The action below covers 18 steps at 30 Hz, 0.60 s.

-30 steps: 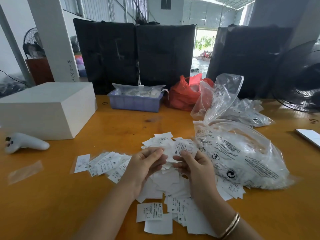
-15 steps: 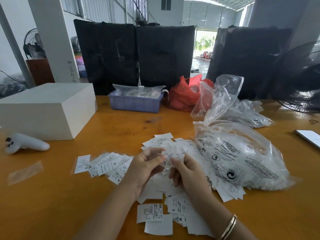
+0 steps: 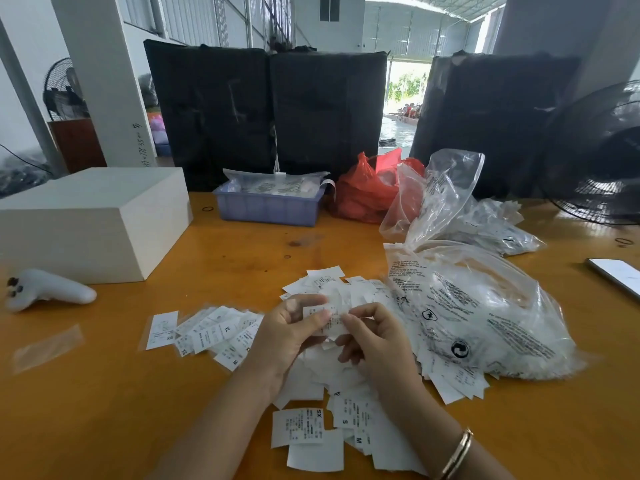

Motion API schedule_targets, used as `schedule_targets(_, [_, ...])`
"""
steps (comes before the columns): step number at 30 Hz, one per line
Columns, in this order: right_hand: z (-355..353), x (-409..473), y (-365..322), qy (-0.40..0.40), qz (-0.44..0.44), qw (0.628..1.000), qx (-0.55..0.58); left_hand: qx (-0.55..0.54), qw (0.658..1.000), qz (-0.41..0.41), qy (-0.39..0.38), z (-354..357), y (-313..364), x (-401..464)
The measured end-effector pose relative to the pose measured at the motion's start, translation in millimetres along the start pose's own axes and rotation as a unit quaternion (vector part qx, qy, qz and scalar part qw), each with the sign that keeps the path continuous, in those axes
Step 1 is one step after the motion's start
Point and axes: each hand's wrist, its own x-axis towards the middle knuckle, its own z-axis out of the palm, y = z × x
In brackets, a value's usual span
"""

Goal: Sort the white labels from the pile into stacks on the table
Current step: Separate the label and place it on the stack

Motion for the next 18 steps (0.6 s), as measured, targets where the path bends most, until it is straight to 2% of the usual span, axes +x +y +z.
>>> schedule_targets(6, [1.2, -2.2, -0.8, -0.005, -0.018, 0.998, -0.052, -0.009, 1.000, -0.004, 0.002, 2.0, -0.5, -1.9])
schedule_targets(14, [6.9, -9.0, -4.2, 0.010, -0.141, 0.964, -0.224, 0.004, 0.999, 0.008, 0.033, -3.4, 3.0, 0.0])
schedule_targets(18, [6.7, -8.0, -4.3, 0.026, -0.123, 0.980, -0.157, 0.024, 0.999, 0.018, -0.012, -4.9, 4.7, -1.2])
